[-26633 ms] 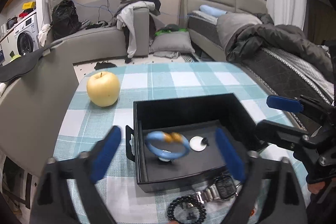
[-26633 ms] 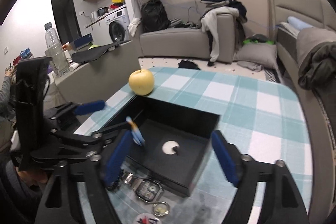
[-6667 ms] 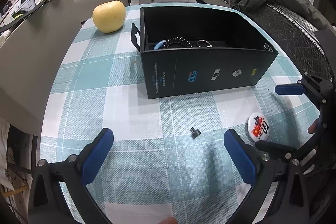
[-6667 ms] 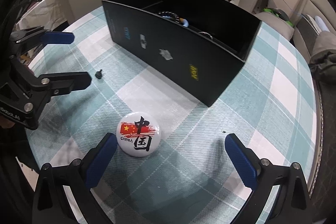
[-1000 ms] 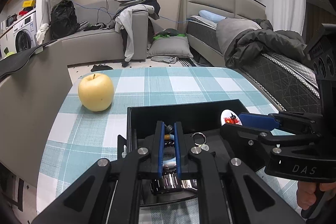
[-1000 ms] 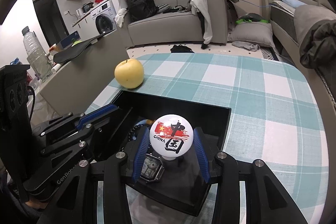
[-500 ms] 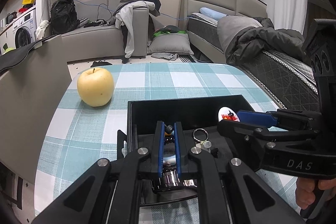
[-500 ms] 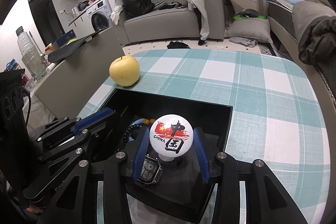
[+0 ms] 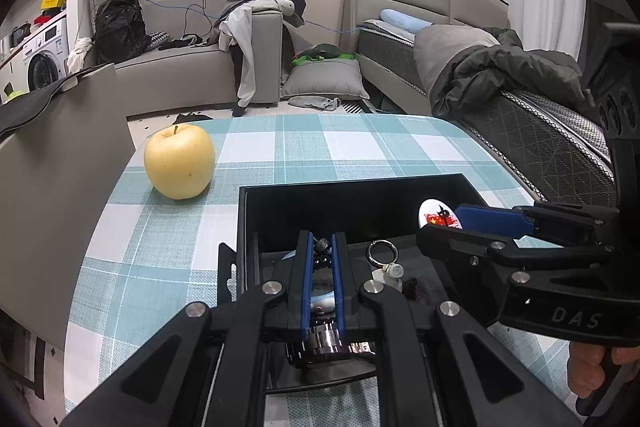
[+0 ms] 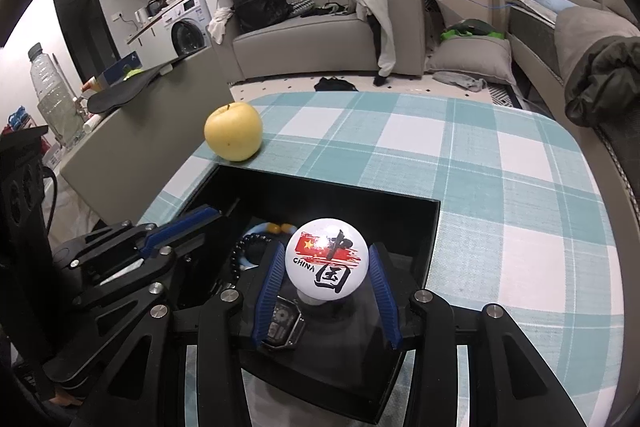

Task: Organize jewelry
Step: 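Lower the stud into the box with the left gripper while the right gripper lowers the badge in, then open both grippers and withdraw them from the box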

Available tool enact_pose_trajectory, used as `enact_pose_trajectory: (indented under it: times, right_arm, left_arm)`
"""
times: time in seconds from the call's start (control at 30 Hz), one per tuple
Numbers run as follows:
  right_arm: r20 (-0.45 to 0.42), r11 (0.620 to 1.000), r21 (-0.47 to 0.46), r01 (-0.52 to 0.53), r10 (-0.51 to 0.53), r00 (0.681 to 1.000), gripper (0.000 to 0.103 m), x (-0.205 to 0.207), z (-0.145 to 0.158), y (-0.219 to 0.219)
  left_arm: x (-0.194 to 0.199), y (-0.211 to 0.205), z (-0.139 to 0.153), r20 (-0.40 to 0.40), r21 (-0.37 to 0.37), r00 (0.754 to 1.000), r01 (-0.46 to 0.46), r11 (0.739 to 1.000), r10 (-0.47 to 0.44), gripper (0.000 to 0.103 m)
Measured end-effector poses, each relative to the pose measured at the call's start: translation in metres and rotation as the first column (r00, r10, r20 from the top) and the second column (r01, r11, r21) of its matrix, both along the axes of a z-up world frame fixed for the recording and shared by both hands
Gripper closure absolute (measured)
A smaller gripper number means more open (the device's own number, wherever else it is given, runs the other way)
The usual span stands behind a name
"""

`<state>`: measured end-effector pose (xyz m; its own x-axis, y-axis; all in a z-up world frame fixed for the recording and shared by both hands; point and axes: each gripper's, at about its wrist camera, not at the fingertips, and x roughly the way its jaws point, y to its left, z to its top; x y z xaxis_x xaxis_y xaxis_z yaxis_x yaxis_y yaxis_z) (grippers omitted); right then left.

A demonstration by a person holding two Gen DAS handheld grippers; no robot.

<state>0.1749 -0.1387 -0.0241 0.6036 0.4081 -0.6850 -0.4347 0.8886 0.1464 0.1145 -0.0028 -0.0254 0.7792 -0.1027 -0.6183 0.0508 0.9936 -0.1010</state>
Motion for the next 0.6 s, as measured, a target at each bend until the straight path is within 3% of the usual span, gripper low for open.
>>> enact_pose_trajectory:
  times: [0.27, 0.43, 0.53, 0.6]
  right_arm:
    - [0.060, 1.000, 0.018, -0.012, 0.011, 0.998, 0.039, -0.010, 0.013, -0.008]
    - [0.082, 0.999, 0.044, -0.014, 0.011, 0.997, 0.020, -0.016, 0.021, -0.019]
    - [0.092, 0.999, 0.049, -0.008, 0.003, 0.996, 0.014, -0.020, 0.023, -0.026]
    - [0.095, 0.999, 0.053, -0.002, -0.003, 0.995, 0.012, -0.024, 0.024, -0.031]
  left_arm:
    - [-0.001, -0.001, 0.002, -0.003, 0.004, 1.000, 0.005, 1.000, -0.005, 0.098]
    - [-0.006, -0.003, 0.006, -0.003, 0.003, 1.000, 0.016, 1.000, -0.016, 0.096]
    - [-0.012, -0.001, 0.008, -0.002, 0.006, 1.000, 0.015, 1.000, -0.015, 0.080]
    - [-0.017, 0.002, 0.009, 0.003, -0.010, 1.000, 0.011, 1.000, -0.011, 0.055]
